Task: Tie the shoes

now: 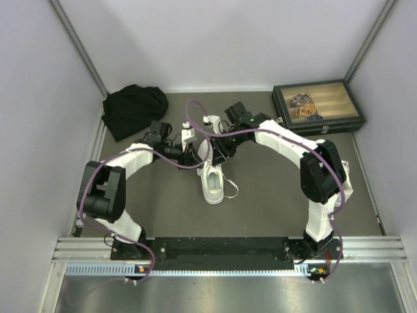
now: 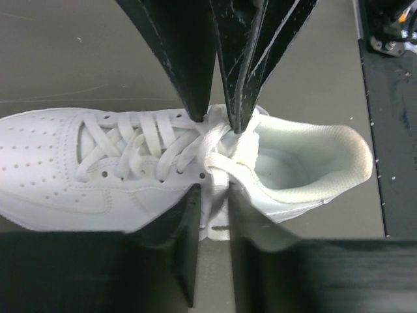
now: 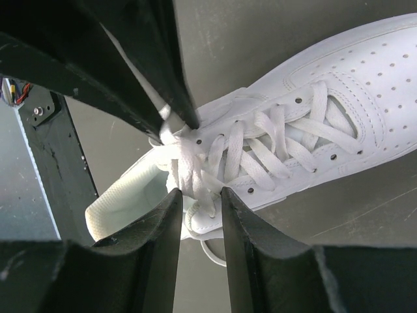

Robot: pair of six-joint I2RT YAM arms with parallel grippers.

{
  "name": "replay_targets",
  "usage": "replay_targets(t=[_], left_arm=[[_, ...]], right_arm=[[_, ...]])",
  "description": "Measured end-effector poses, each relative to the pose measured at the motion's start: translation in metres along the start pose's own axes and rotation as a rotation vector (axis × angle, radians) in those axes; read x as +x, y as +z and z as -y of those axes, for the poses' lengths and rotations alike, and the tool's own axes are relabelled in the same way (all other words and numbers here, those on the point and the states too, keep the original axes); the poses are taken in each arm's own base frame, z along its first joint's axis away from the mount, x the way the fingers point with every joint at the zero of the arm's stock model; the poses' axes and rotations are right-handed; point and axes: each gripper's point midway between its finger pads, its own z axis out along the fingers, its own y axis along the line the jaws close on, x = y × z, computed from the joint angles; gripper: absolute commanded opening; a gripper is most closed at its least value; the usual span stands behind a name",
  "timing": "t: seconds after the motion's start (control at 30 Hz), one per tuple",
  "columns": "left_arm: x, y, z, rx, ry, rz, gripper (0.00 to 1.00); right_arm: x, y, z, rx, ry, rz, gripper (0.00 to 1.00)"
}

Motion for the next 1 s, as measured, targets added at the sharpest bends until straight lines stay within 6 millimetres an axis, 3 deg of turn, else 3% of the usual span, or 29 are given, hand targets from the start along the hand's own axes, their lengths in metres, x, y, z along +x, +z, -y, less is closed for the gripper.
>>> replay_targets(t=[0.17,0.33,0.57,0.67,0.8,0.97,1.0], left_arm=[[-0.002,0.002,0.002,0.011,0.009,0.001,0.00],[-0.006,-0.001,0.007,0.010,0.017,0.003,0.00],[-0.034,-0.017,0.031,-0.015,0.117,0.039,0.00],[-0.036,-0.020,0.036,-0.021,0.131,0.044,0.00],[-0.023,-0.022,0.033,-0.037,0.091,0.026,0.06],[0.000,-0.031,0.019,-0.087,-0.008,0.006,0.37],[0.005,-0.032,0.017,-0.095,-0.028,0.003,0.40]], right_arm=[[0.000,0.000,0.000,0.000,0.000,0.000,0.31],[0.000,0.000,0.001,0.005,0.001,-0.001,0.30],[0.000,0.000,0.001,0.005,0.000,-0.001,0.30],[0.000,0.000,0.001,0.005,0.000,-0.001,0.30],[0.000,0.000,0.001,0.004,0.000,-0.001,0.31],[-0.001,-0.002,0.000,0.002,0.000,0.003,0.34],[0.000,-0.004,0.000,0.002,0.002,0.004,0.35]])
